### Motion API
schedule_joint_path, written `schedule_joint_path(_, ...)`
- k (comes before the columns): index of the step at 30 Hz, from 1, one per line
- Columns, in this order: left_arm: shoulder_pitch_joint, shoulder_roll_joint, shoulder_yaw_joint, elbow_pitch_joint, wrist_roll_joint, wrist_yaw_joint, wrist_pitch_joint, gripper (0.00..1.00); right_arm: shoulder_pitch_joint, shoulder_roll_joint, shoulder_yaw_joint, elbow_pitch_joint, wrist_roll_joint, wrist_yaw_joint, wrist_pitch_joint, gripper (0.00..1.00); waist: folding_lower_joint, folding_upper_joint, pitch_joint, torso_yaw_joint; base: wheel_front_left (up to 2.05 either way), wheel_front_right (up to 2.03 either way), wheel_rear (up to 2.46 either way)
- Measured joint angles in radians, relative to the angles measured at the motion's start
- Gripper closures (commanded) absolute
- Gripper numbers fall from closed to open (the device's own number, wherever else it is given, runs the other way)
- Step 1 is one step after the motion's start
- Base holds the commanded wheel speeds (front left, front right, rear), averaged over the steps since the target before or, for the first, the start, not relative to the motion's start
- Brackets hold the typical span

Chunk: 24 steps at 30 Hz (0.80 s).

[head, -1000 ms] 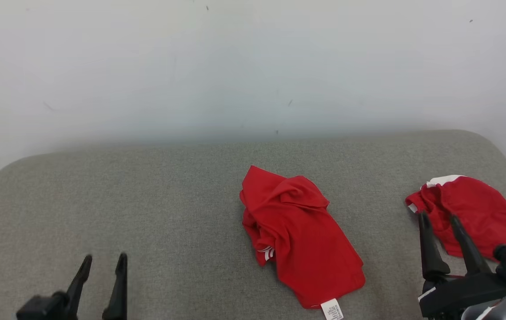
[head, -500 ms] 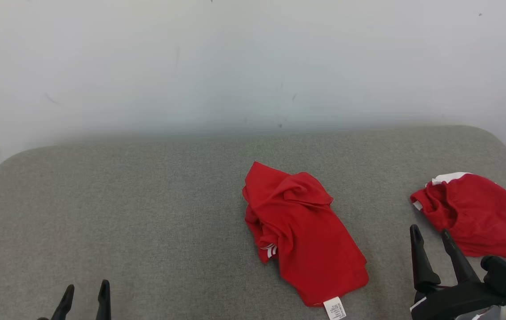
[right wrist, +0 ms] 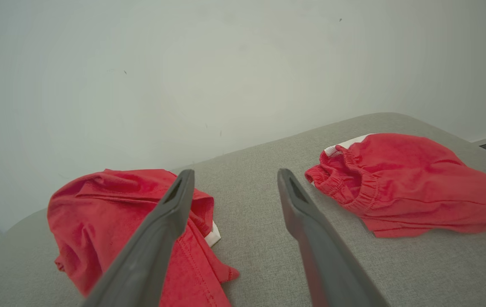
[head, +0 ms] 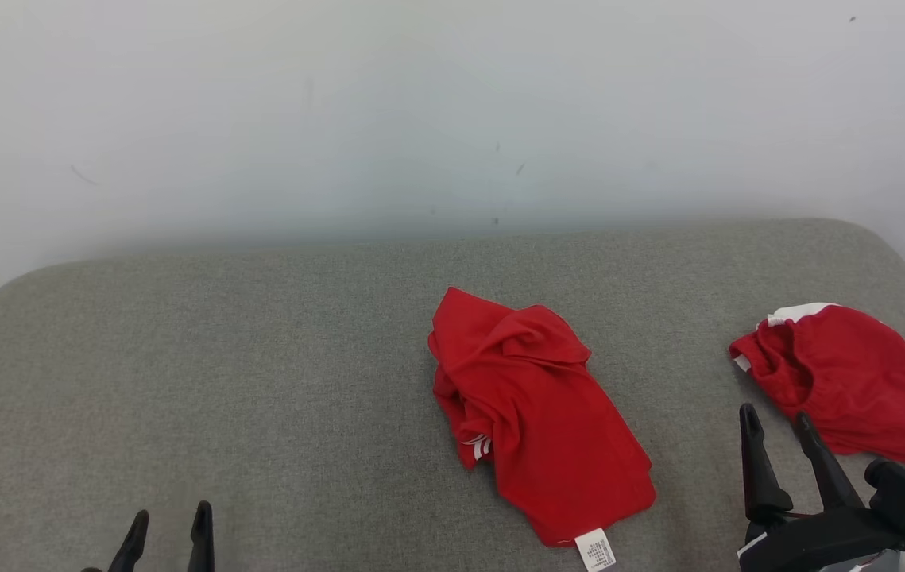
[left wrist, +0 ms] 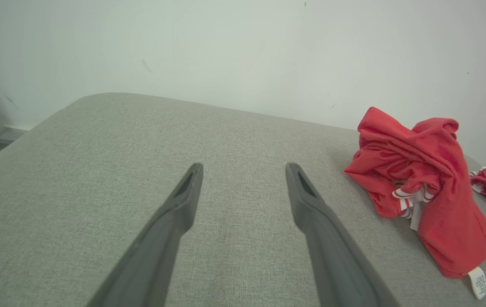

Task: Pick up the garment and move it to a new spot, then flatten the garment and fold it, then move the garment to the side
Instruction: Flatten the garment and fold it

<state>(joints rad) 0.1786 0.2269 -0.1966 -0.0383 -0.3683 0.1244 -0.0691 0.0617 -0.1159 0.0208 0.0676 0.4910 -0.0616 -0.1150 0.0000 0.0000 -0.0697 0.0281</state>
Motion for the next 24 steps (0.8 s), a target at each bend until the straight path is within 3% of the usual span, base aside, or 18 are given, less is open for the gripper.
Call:
schedule_joint_path(17,-0.011,0.011,-0.036,-0.072,0.043,-0.004,0.091,0.00,-0.011,0.002,0.021,0.015,-0.001,0.009,-0.009,0.00,0.0000,0.0000,0.012,-0.027,0.00,0.00,0.00)
schedule_joint_path(24,-0.187,0.014,-0.144,-0.046,0.058,-0.088,0.161,0.00,-0.046,0.003,0.034,0.025,-0.006,0.010,-0.009,0.00,0.0000,0.0000,0.025,-0.071,0.00,0.00,0.00)
